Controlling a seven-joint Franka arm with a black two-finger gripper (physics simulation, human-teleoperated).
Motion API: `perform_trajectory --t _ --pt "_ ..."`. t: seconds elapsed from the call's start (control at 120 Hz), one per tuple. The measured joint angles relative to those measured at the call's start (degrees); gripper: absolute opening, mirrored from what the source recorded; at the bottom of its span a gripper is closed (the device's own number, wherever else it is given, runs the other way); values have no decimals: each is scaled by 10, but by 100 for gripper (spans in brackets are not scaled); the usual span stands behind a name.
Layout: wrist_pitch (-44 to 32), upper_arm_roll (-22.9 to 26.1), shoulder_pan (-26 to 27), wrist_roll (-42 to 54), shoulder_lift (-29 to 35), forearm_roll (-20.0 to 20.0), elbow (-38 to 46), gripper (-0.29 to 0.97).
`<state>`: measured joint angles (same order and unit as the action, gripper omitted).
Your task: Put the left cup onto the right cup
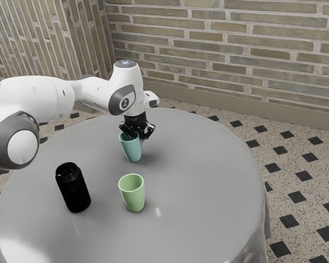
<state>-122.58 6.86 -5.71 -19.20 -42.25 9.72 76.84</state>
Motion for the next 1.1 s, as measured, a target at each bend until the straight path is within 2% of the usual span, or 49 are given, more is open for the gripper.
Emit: perform_trajectory --t 0.267,0.367,0.55,0.767,1.1 --pt "0 0 2 0 13 5 2 -8" --pt "2 0 3 1 46 11 12 -8" --pt "7 5 6 2 136 11 81 -9" --pt "29 63 10 -9 187 15 99 -10" --pt "47 113 11 -75 290 19 237 -10"
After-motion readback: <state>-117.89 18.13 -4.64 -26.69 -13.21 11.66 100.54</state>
